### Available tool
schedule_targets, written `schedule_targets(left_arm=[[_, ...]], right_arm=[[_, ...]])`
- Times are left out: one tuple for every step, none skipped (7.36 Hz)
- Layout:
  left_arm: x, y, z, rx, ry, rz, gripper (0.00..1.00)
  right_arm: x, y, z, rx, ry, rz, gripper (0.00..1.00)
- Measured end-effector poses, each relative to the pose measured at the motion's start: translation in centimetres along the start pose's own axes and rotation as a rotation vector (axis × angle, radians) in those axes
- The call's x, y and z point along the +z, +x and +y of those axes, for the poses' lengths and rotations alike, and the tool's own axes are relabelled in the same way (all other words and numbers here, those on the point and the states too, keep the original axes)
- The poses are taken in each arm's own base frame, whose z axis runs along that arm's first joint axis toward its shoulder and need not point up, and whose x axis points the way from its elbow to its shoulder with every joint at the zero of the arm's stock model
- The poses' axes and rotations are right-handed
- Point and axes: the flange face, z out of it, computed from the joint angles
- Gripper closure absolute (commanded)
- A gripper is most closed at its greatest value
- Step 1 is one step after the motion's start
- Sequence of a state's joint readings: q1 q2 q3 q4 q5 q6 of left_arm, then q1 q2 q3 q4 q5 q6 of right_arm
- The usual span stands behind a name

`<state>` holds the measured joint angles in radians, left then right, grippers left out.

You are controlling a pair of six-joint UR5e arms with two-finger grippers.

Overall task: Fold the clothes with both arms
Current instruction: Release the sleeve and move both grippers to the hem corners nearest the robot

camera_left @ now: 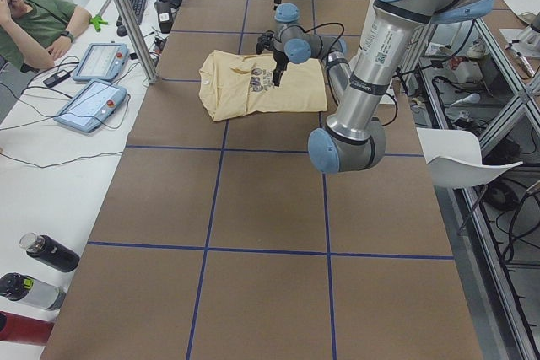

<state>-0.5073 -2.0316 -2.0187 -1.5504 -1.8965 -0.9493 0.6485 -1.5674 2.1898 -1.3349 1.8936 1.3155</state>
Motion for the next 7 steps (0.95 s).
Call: schedule_targets(left_arm=[[0.3,-1.0,2.2,-0.019,-0.007,-0.001,0.00],[1.3,-1.5,4.6,-0.063,-0.011,0.013,0.00],[3.0,-1.7,7.2,-0.128,-0.008,0.033,0.00],[5.0,-1.5,9.8,-0.204,-0.015,0.043,0.01],[7.1,-1.0,11.8,-0.255,-0.026,0.035,0.02],[8.7,-0.5,13.1,-0.279,-0.028,0.024,0.21],[9.5,-0.1,13.8,-0.294,-0.028,0.024,0.58]], right_arm=[[1.6,-1.8,3.8,0.007,0.015,0.011,0.00],[3.0,-3.1,7.0,0.010,0.029,0.020,0.00],[4.0,-3.8,9.3,0.007,0.037,0.024,0.00],[4.5,-4.1,10.6,0.001,0.040,0.028,0.00],[4.9,-4.3,11.1,-0.002,0.041,0.030,0.00],[5.0,-4.4,11.3,-0.003,0.042,0.031,0.00],[5.1,-4.5,11.4,-0.004,0.042,0.030,0.00]])
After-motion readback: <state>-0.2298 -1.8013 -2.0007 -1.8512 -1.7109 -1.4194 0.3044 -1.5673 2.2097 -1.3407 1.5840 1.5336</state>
